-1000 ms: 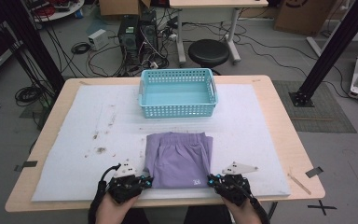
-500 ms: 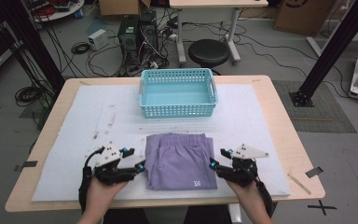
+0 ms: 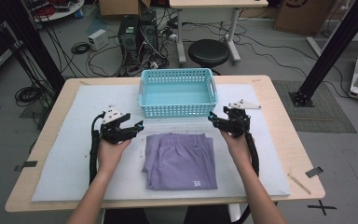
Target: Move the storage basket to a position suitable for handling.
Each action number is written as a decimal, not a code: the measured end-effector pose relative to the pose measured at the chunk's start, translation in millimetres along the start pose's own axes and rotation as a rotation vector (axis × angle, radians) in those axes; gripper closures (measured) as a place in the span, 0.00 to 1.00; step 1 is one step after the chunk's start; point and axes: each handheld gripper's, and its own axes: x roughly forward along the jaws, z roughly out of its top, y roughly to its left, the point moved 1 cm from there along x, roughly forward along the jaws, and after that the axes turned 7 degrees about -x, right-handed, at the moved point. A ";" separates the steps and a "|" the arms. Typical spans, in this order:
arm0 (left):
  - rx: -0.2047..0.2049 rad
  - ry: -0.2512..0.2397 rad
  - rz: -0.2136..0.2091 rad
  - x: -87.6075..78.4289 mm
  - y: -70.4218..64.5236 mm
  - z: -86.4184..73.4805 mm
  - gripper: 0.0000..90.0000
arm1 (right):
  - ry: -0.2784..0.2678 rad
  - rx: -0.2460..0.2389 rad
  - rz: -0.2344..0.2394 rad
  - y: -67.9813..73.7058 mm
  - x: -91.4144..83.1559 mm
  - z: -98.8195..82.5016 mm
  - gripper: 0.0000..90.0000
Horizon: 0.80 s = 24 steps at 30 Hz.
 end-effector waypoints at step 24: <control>0.033 0.067 -0.029 87.4 19.6 8.7 0.34 | 0.091 -0.131 0.010 -24.1 82.3 -8.2 0.46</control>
